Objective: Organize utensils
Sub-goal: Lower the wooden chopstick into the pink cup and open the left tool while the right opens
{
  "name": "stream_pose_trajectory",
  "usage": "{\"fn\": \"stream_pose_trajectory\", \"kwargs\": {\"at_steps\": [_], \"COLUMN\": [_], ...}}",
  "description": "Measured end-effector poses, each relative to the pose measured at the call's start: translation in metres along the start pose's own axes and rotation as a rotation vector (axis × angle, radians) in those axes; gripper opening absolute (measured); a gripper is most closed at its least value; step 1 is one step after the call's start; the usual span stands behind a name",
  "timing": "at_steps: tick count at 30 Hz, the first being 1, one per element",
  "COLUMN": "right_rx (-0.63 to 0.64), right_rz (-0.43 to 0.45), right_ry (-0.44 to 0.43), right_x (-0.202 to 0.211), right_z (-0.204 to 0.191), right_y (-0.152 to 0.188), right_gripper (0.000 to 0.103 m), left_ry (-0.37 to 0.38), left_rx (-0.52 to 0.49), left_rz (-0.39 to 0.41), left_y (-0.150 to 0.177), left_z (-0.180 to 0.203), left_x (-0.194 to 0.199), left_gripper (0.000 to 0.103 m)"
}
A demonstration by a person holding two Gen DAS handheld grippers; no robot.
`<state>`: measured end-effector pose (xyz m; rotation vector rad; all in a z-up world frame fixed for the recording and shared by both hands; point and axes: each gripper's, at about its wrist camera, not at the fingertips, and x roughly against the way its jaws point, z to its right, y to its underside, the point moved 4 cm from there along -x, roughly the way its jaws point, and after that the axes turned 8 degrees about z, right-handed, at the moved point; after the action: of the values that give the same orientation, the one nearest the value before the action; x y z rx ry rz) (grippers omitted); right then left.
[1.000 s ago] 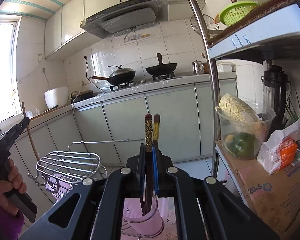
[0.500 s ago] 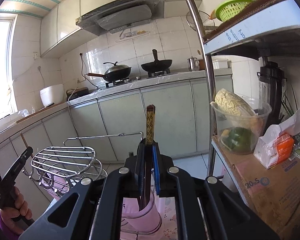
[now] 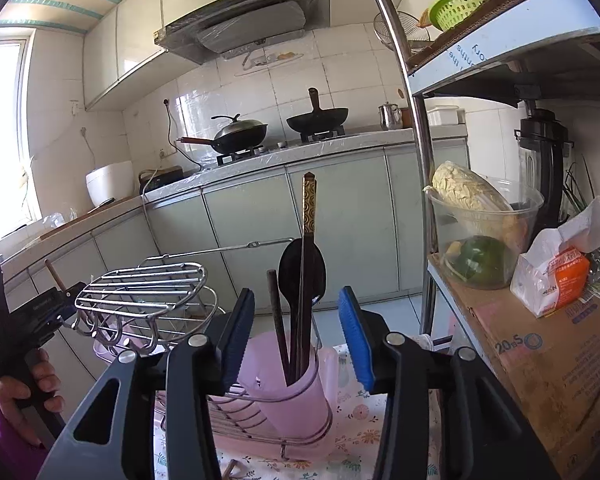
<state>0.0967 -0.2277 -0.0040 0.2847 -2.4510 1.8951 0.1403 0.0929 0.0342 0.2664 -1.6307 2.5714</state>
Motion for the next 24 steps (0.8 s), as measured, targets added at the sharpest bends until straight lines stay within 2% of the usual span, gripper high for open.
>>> {"fn": "stream_pose_trajectory", "kwargs": {"at_steps": [4,9,17,24], "right_rx": [-0.027,-0.049,-0.048,-0.046], "right_rz": [-0.004,-0.027,-0.1,-0.156], "right_ry": [0.007,0.014,0.016,0.001], "right_x": [0.009,0.026,0.043,0.048], "right_z": [0.004,0.005,-0.002,-0.012], "right_y": [0.005,0.017,0.047,0.067], "right_gripper": [0.045,0.045,0.046,0.045], "left_ry": [-0.003,0.011,0.046,0.063], "left_rx": [-0.03,-0.04,-0.075,-0.028], "left_rz": [0.032,0.029,0.036,0.035], "left_y": [-0.005,-0.008,-0.008,-0.021], "left_z": [0.002,0.003,0.008,0.0], "left_x": [0.017,0.036,0.064,0.078], "left_gripper": [0.042,0.042,0.042,0.042]}}
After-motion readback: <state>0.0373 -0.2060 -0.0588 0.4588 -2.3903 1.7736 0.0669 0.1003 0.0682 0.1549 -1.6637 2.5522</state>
